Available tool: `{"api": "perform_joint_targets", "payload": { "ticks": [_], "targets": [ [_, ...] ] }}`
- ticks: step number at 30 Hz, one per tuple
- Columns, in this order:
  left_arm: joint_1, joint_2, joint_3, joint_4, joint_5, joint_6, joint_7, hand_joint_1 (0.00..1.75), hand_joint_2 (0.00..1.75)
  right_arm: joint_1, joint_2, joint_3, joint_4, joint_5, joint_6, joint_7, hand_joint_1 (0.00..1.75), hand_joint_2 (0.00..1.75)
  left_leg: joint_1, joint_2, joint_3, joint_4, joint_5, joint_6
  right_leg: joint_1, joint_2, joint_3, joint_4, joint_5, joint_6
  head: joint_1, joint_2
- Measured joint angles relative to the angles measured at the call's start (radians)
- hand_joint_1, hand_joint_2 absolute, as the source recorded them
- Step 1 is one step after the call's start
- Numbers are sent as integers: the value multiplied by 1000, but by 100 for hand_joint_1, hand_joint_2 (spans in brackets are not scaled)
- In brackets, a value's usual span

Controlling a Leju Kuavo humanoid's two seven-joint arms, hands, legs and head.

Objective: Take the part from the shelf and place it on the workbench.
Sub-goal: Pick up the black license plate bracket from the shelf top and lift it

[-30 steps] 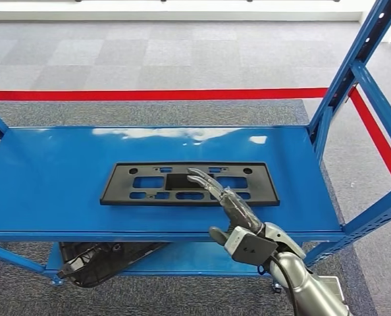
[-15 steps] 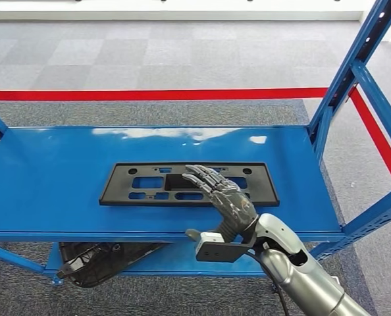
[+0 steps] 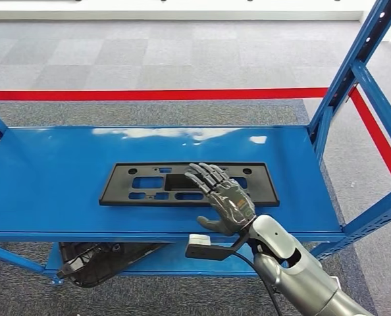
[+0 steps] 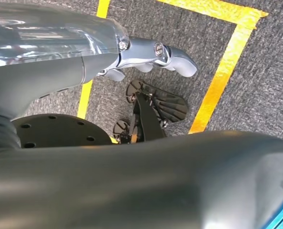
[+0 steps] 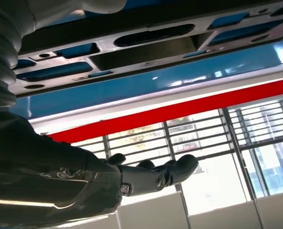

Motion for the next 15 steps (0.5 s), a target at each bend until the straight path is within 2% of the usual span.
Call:
{"api": "perform_joint_targets", "payload": {
  "ticks": [5,15],
  "targets": [
    [0,0,-7,0,-9,-2,-1,0,0,-8,11,10,50,69,-27,35,0,175,0,0,0,0,0,0,0,0,0,0,0,0,0,0],
    [0,0,-13,0,-17,-4,-1,0,0,-19,37,10,158,86,-25,45,0,175,0,0,0,0,0,0,0,0,0,0,0,0,0,0]
  ]
}}
